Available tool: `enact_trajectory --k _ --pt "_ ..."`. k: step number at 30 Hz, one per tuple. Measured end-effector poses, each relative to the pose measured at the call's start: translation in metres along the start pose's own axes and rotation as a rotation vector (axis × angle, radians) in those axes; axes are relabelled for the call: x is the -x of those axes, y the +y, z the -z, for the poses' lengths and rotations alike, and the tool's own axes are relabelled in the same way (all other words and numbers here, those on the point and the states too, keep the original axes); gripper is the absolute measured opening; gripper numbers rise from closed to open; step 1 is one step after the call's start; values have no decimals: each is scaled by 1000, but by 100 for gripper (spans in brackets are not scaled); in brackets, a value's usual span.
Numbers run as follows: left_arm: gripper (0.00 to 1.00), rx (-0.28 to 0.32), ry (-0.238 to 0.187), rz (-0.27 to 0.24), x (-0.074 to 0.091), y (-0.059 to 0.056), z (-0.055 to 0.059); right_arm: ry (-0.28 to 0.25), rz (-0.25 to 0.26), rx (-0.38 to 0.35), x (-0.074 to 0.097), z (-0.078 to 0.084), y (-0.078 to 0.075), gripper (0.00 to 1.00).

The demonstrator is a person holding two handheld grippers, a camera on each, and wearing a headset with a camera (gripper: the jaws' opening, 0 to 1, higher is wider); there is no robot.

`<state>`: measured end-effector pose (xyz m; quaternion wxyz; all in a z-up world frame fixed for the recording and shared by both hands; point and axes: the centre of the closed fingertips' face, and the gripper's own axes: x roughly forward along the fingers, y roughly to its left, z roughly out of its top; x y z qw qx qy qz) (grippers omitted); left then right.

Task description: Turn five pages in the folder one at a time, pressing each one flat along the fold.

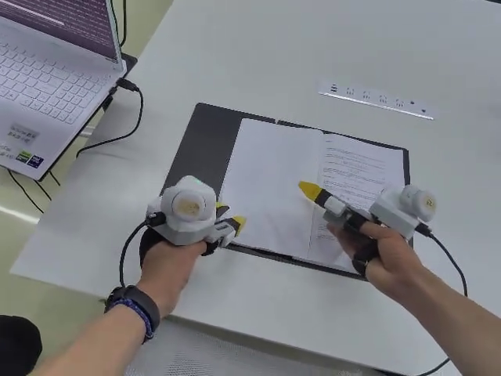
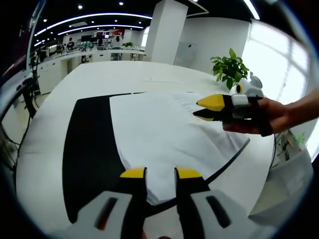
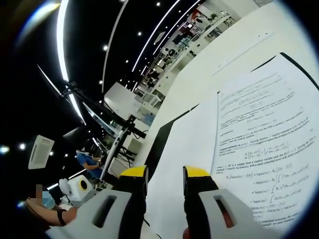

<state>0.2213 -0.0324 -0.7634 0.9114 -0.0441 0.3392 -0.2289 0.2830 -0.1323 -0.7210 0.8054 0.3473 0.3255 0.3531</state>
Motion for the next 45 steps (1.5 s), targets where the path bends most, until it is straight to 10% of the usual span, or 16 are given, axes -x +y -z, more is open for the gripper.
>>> enact_trajectory --k 9,45 --pt "12 -68 56 -20 -8 3 24 13 17 31 -5 -6 -8 22" --pt "0 -90 33 -87 -8 14 22 -34 70 56 -31 -42 -64 7"
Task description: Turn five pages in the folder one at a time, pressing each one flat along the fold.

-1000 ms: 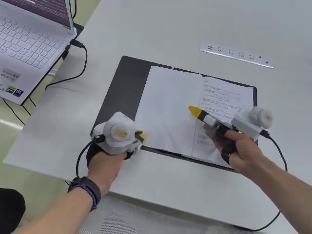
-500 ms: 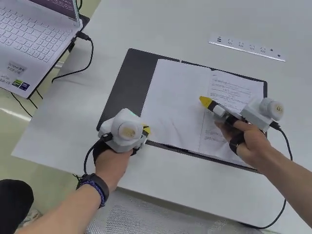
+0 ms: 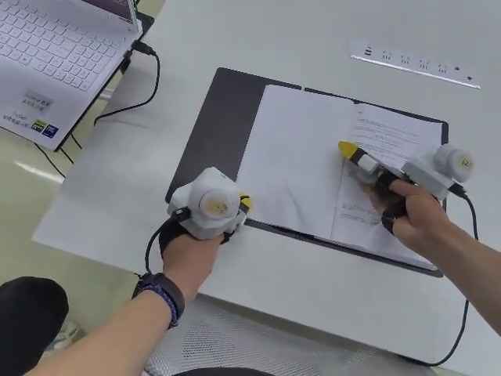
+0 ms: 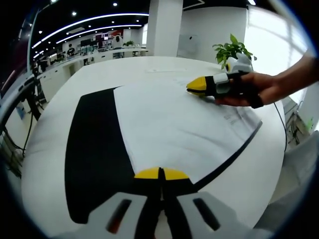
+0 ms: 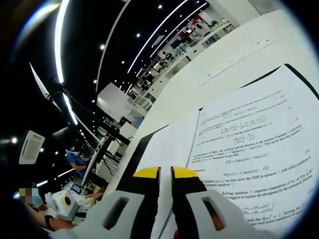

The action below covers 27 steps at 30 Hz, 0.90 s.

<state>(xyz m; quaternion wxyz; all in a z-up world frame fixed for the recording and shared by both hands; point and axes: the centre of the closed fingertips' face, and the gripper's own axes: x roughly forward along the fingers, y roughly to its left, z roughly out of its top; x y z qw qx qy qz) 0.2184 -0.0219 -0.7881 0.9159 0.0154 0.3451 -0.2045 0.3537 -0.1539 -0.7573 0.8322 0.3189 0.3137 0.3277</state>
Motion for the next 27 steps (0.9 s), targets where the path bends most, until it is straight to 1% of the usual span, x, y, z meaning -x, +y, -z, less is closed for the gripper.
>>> enact_trajectory --k 1,5,6,9,11,14,18,27 --pt "0 1 0 0 0 0 0 -2 -1 -2 -2 -1 -5 6" --pt "0 1 0 1 0 0 0 -4 -8 1 -2 1 2 4" --pt "0 -1 0 1 0 0 0 -4 -8 1 -3 0 -2 3" --pt "0 -9 -2 -3 0 0 0 -7 -5 3 -6 -2 -10 1" --pt "0 -7 -2 -4 -1 0 0 -6 -2 7 -5 -1 -9 0" --pt "0 -14 0 0 -1 0 0 -6 -11 8 -6 0 -4 0" --pt "0 -26 0 3 -1 0 0 -8 -10 11 -7 0 -3 0" --pt "0 -22 1 4 0 0 0 -16 -14 16 -9 -2 1 0"
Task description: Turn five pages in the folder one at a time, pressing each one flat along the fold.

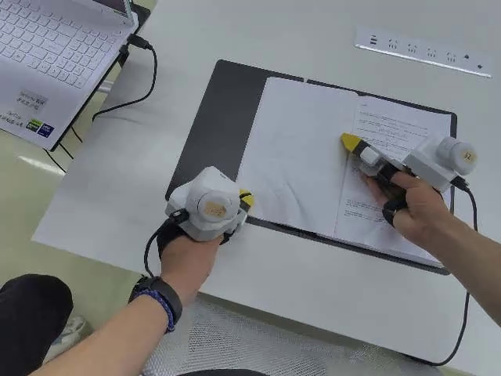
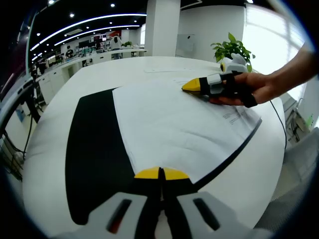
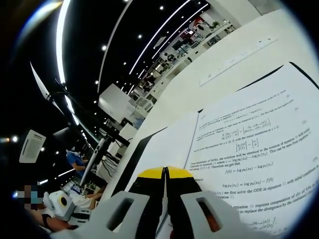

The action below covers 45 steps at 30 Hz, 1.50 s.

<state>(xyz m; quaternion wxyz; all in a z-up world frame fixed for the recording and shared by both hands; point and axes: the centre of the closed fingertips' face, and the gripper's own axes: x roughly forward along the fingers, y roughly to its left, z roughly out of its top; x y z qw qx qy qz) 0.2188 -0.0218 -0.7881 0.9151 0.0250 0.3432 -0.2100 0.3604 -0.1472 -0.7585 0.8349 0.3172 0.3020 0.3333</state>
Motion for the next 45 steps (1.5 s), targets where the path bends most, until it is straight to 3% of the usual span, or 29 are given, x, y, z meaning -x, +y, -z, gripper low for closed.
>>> enact_trajectory --k 9,12,23,30,33,35,45 --pt "0 -2 3 5 0 0 0 -50 37 -8 -8 -13 -11 0" --pt "0 -6 3 5 0 0 0 -63 48 -12 -13 -18 -22 0" --pt "0 -16 4 12 0 0 0 -103 89 -18 -20 -35 -16 0" --pt "0 -16 -1 13 0 0 1 -103 104 -9 -34 -47 -36 0" --pt "0 -15 -4 13 0 0 0 -95 109 8 -37 -50 -31 0" --pt "0 -16 -4 15 0 0 0 -95 112 6 -43 -54 -37 0" --pt "0 -17 -1 21 0 0 1 -154 141 -17 -53 -69 -41 0"
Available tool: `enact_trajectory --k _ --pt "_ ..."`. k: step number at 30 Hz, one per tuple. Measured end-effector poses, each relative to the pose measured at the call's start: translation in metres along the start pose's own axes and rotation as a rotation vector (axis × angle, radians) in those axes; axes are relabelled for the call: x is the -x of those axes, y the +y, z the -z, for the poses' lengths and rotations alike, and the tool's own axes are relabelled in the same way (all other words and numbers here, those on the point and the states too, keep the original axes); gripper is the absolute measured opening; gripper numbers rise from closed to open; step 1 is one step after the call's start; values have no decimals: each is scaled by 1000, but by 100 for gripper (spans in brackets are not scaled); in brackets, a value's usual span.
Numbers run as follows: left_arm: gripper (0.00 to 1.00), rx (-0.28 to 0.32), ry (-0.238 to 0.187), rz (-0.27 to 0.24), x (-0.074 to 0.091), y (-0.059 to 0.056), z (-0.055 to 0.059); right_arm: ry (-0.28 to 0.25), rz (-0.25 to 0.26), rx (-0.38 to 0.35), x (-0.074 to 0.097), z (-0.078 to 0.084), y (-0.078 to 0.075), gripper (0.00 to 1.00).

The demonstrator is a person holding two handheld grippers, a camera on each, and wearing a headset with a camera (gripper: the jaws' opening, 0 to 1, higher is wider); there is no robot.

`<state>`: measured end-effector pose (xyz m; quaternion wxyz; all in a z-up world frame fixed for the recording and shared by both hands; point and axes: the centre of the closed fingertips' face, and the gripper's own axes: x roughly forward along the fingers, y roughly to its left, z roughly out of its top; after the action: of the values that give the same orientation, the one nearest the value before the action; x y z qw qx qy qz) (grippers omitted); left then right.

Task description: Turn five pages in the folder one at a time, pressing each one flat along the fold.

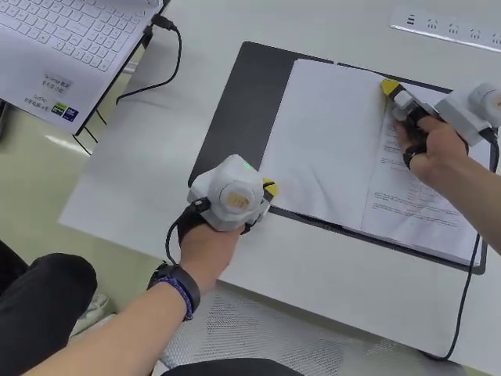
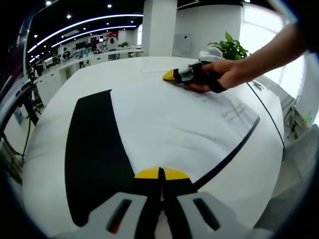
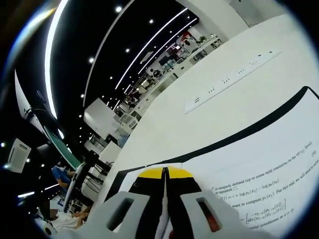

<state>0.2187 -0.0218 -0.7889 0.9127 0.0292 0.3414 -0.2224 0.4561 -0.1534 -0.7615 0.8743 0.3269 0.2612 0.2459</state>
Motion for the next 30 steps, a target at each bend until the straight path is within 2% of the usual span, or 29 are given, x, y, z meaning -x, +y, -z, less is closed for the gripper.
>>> enact_trajectory --k 9,17,30 --pt "0 1 1 4 0 0 0 -24 10 -26 -10 -10 -8 0" --pt "0 3 3 5 0 0 0 -18 7 -25 -11 -9 -10 0" --pt "0 24 -3 11 1 0 1 49 -36 21 3 10 -3 0"
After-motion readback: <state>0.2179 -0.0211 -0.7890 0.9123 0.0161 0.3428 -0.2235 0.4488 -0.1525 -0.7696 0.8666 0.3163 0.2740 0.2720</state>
